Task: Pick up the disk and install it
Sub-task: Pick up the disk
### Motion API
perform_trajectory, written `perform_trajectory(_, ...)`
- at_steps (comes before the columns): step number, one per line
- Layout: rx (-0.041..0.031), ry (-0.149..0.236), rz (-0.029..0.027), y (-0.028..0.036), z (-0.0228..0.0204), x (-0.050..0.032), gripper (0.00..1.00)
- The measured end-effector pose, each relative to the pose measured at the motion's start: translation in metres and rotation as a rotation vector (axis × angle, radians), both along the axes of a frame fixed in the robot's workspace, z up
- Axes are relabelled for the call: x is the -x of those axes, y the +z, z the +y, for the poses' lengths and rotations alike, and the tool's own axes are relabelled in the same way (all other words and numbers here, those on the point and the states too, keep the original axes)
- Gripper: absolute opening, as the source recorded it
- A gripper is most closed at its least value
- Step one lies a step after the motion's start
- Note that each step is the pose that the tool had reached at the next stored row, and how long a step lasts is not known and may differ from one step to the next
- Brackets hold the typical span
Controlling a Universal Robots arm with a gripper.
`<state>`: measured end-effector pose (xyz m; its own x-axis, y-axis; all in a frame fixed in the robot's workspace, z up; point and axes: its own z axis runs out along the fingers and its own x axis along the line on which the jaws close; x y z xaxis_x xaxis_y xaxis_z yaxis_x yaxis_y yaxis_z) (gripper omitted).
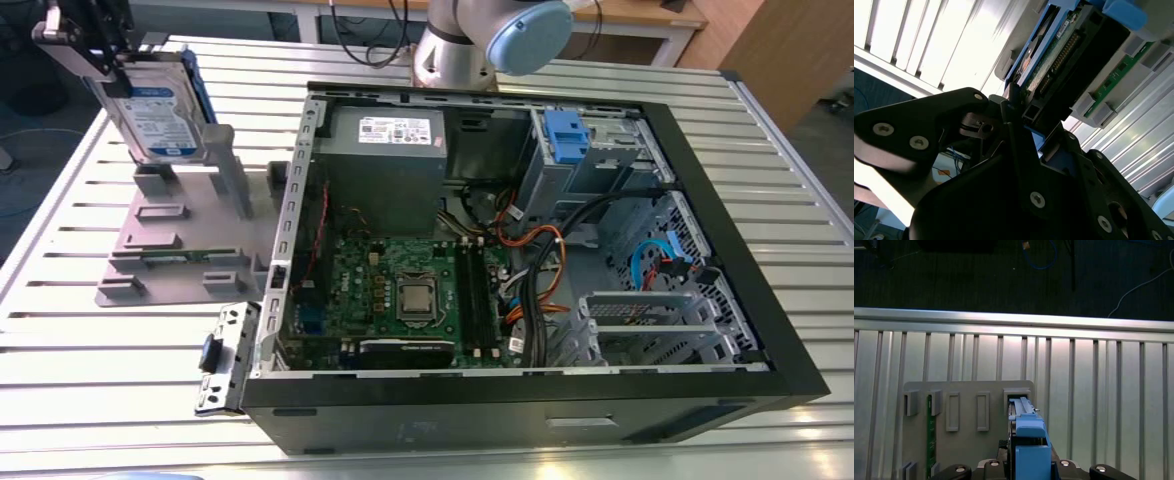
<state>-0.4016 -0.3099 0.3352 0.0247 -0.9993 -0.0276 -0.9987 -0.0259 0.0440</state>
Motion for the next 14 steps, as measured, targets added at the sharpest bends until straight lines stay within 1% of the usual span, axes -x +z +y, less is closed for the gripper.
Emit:
perform_trajectory(3,0.0000,0.000,0.0000,0.0006,0.0000,0.0000,0.37)
perform_trajectory(5,0.0000,0.000,0.0000,0.0199,0.0000,0.0000,0.37)
perform_trajectory(14,0.0000,0.000,0.0000,0.0215,0.0000,0.0000,0.37)
